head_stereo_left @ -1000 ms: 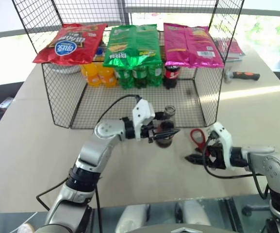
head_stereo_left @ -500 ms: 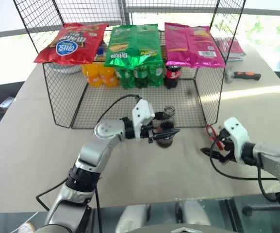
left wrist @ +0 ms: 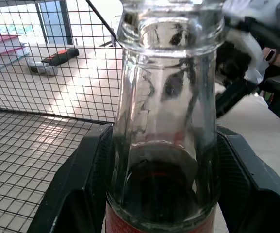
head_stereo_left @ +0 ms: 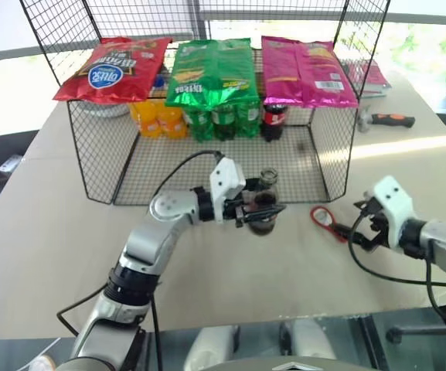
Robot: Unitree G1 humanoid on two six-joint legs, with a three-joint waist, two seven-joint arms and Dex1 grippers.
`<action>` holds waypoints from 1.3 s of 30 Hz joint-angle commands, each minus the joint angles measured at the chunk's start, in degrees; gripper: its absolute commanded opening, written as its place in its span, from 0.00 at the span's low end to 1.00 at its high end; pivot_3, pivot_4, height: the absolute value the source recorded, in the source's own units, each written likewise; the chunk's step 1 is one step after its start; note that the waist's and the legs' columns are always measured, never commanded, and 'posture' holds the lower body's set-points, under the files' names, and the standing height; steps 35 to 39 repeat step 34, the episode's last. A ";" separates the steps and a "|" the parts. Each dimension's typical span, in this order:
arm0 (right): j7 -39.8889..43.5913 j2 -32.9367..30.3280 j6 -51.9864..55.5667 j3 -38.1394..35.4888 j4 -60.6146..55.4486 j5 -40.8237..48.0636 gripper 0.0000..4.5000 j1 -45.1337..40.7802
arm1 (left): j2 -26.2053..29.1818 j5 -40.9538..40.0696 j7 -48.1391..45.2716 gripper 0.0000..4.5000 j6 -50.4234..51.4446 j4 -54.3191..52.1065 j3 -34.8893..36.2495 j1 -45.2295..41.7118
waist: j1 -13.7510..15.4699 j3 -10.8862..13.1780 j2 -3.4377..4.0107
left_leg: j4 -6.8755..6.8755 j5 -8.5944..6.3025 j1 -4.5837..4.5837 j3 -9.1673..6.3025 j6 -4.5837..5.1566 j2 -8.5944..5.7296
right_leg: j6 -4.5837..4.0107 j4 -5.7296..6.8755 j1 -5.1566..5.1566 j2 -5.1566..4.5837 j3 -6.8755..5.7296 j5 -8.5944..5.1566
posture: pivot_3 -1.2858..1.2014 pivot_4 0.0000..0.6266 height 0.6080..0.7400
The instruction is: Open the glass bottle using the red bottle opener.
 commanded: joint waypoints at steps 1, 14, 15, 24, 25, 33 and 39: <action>-0.27 1.29 -2.47 -1.24 -3.28 2.32 1.00 -0.02 | 0.45 -1.05 -0.04 1.00 -0.30 -1.52 1.36 -0.03 | 0.00 0.01 0.00 | 0.00 0.00 -0.01 0.00 0.00 0.00 | 0.00 -0.01 -0.01 0.00 0.00 0.00 | 0.52 0.24 1.00; -1.45 7.95 -14.29 -0.31 -6.43 3.74 1.00 5.34 | 7.58 -10.13 1.86 1.00 5.93 -13.89 11.71 8.85 | -1.37 0.07 0.04 | -0.18 0.00 -0.02 0.04 0.00 0.08 | -0.02 -0.03 -0.12 0.03 0.15 -0.01 | 0.52 0.24 1.00; -1.05 7.55 -16.88 -0.75 -5.82 2.37 1.00 7.51 | 7.70 -11.90 2.07 1.00 5.97 -14.67 13.57 10.61 | -1.37 0.08 0.06 | -0.22 0.00 -0.02 0.04 0.00 0.08 | -0.02 -0.05 -0.15 0.04 0.15 -0.02 | 0.52 0.24 1.00; 5.17 6.49 -44.06 -8.72 8.98 -5.66 1.00 20.88 | 9.59 -9.79 5.07 1.00 -0.38 -17.35 26.89 35.66 | -1.28 0.11 0.08 | -0.19 0.00 0.17 0.31 0.02 0.07 | 0.00 -0.08 -0.05 0.01 0.41 0.00 | 0.52 0.24 1.00; 5.92 6.31 -45.46 -9.35 10.45 -5.50 1.00 21.19 | 9.02 -9.10 5.86 1.00 -1.39 -17.68 27.62 38.26 | -1.26 0.12 0.10 | -0.21 -0.01 0.26 0.32 0.02 0.09 | 0.00 -0.07 0.01 0.02 0.43 -0.01 | 0.52 0.24 1.00; 11.90 1.95 -53.37 -9.46 23.97 -6.39 1.00 17.90 | 7.56 -5.44 6.26 1.00 -9.83 -18.49 31.04 53.72 | -1.13 0.13 0.11 | -0.24 -0.01 0.32 0.36 0.03 0.15 | -0.04 -0.04 0.07 0.03 0.46 0.01 | 0.52 0.24 1.00; 12.29 1.67 -53.96 -9.32 24.99 -6.41 1.00 17.53 | 7.47 -5.72 6.56 1.00 -9.99 -18.47 31.19 53.79 | -1.13 0.13 0.11 | -0.24 -0.02 0.31 0.35 0.03 0.15 | -0.04 -0.04 0.07 0.03 0.45 0.01 | 0.52 0.24 1.00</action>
